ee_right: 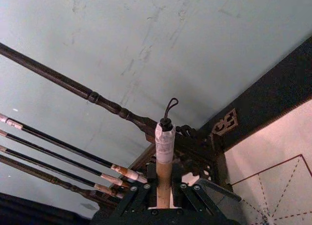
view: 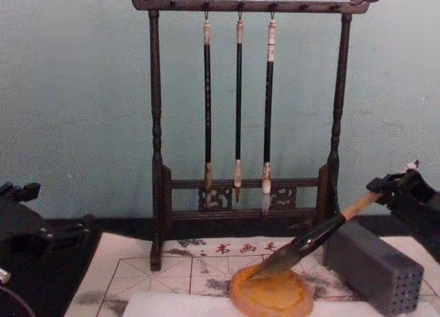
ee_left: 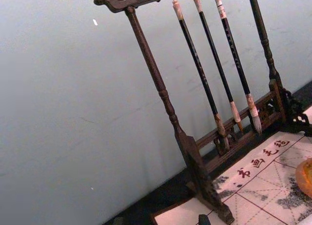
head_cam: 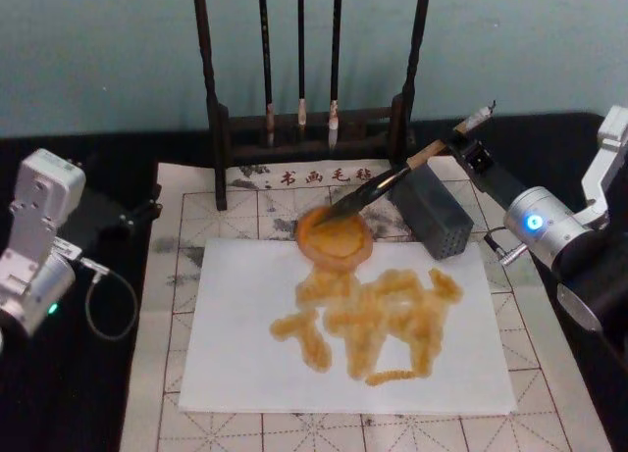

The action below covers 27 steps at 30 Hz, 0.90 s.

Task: Pick up the brush from the inkstone, write on the paper, then place the brush back to its original position.

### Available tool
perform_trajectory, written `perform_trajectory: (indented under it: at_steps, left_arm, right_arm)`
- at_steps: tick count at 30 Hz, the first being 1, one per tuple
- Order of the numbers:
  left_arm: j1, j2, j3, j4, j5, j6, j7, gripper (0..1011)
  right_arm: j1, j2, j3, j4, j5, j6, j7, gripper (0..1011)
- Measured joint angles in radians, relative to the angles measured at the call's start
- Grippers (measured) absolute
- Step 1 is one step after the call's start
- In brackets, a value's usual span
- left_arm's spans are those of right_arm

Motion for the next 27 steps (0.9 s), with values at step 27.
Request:
perform_trajectory:
  at_steps: [27]
  left_arm:
    - [0.000, 0.000, 0.000, 0.000, 0.000, 0.000, 0.000, 1001]
  right_arm:
    - [0.008, -0.013, -0.013, 0.017, -0.009, 0.005, -0.013, 192]
